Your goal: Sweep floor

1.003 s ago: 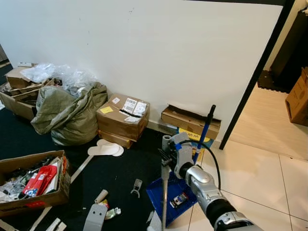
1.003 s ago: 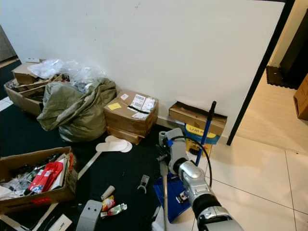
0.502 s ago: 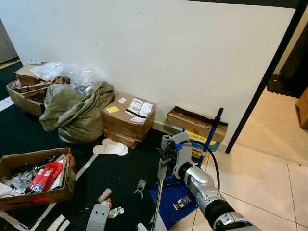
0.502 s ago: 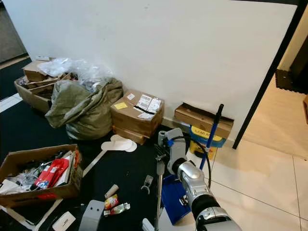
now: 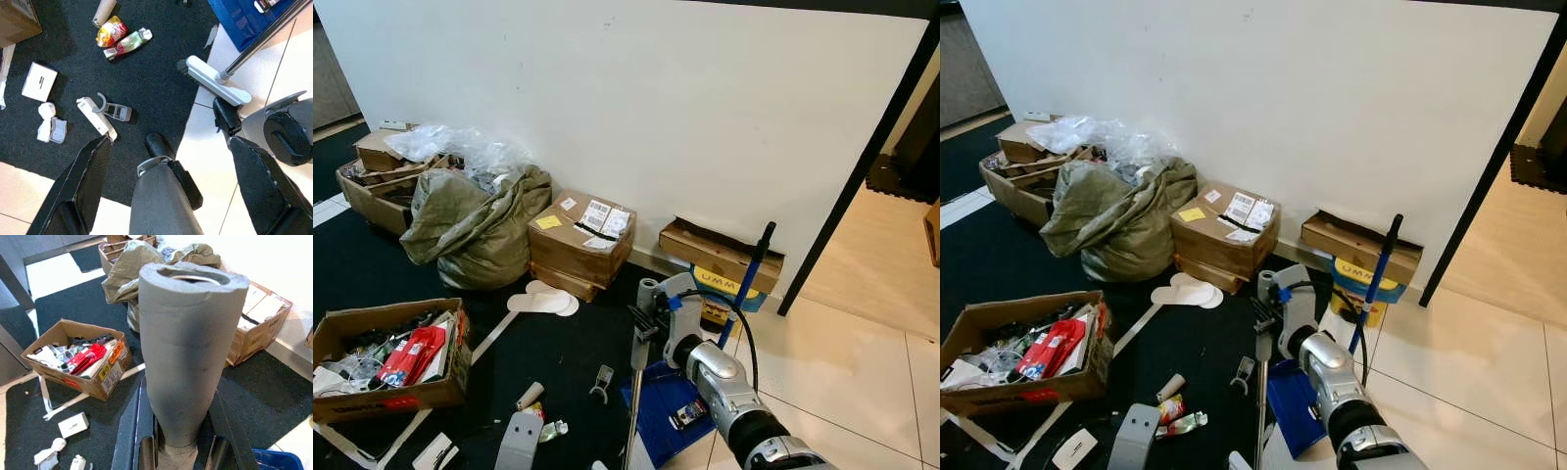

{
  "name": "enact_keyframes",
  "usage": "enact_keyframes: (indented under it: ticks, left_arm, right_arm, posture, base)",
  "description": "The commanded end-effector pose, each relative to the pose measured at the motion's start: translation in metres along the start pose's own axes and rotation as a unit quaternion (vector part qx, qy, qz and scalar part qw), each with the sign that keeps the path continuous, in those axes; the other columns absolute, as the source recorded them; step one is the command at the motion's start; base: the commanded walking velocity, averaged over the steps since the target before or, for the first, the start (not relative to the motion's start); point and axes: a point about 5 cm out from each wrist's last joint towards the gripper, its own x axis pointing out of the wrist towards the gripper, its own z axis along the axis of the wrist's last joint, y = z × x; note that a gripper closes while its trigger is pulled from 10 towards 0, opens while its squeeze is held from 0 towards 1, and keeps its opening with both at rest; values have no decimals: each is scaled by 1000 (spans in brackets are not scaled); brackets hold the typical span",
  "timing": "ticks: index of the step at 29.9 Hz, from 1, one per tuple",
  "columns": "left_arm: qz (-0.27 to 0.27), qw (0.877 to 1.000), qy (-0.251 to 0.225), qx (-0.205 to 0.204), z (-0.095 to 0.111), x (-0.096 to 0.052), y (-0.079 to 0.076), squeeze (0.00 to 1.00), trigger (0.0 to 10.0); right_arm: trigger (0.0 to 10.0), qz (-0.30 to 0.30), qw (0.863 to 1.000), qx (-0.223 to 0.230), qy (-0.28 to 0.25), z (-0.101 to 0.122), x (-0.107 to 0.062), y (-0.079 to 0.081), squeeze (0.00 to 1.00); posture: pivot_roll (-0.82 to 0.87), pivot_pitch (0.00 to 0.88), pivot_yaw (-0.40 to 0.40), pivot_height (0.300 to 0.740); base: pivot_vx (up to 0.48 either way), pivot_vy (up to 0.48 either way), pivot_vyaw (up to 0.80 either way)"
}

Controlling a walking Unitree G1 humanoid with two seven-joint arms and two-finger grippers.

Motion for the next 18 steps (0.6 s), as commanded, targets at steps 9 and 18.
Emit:
enact_keyframes:
  ticks: [9, 18]
  left_arm:
    - [9, 1000, 2, -6, -11, -5, 29, 0, 10000]
    - [6, 1000, 2, -1, -16, -8, 34, 0, 10000]
  right_arm:
    - [10000, 12, 999, 22, -27, 5, 0, 3, 0]
    - [10000, 16, 999, 20, -32, 6, 0, 3, 0]
  posture:
    - [-124, 12, -5, 740]
    - [-134, 5, -3, 740]
  base:
    - [0, 0, 0]
    - [0, 0, 0]
